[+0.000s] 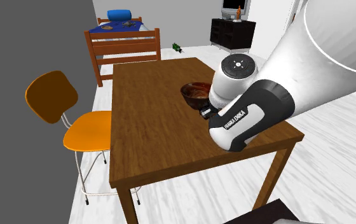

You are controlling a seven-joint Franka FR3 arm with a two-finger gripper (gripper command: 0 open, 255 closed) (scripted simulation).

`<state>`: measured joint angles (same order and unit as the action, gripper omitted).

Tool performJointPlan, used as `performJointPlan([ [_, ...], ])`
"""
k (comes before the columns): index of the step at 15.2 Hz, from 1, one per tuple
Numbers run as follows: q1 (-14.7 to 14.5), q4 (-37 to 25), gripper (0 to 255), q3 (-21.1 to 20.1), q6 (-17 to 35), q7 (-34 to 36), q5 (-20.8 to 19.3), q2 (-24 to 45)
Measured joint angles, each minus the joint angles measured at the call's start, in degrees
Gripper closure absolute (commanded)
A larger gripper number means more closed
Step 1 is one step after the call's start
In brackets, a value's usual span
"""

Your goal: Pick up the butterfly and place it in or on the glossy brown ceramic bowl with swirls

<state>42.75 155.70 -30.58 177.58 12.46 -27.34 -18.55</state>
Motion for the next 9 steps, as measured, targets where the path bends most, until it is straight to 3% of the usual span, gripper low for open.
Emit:
performJointPlan([
  [3,-6.66,-0.33,255,5.82,-3.19,-3.59,3.56,-1.82],
  [9,-13.47,-2.17,255,11.48,-8.77,-8.15,8.13,-4.67],
])
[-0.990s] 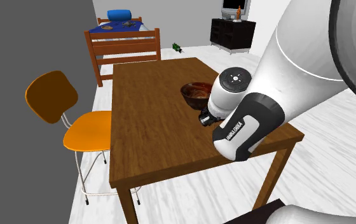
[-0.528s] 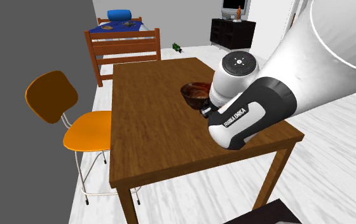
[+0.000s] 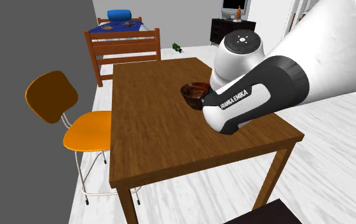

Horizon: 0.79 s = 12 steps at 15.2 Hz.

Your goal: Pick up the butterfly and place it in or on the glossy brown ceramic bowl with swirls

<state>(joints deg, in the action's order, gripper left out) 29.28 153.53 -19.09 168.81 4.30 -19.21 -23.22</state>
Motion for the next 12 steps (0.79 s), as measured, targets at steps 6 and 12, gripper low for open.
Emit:
performJointPlan([
  [6,-4.06,-2.07,255,3.69,-5.15,-3.72,3.26,-2.72],
  [12,-6.54,-4.83,255,5.73,-10.36,-6.23,5.52,-4.99],
])
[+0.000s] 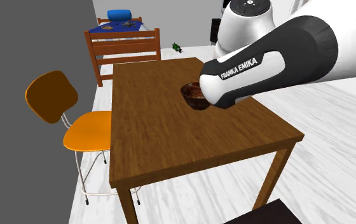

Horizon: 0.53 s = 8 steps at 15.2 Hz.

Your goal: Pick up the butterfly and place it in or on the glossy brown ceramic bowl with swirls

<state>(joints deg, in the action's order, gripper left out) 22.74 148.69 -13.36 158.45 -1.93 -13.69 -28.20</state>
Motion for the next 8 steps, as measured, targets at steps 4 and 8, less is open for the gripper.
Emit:
performJointPlan([
  [4,1.61,-4.83,255,-1.27,-0.07,0.89,-1.27,4.84],
  [8,5.39,-13.38,255,-4.87,0.51,4.77,-5.93,14.43],
])
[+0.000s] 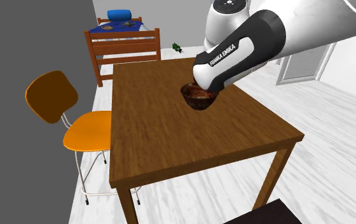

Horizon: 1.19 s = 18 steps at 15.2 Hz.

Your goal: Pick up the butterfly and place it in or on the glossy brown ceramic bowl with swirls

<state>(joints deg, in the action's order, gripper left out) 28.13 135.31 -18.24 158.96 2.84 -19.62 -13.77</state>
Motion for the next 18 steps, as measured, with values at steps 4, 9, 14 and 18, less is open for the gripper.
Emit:
performJointPlan([
  [4,2.33,-9.29,255,-2.89,-1.20,5.10,-6.45,9.36],
  [9,1.76,-17.35,0,-5.88,-10.28,16.57,-15.43,15.72],
  [14,-11.66,-50.03,0,-5.60,-52.26,45.27,-27.64,40.92],
  [18,-16.57,-62.70,0,-2.81,-64.46,50.19,-28.04,50.73],
])
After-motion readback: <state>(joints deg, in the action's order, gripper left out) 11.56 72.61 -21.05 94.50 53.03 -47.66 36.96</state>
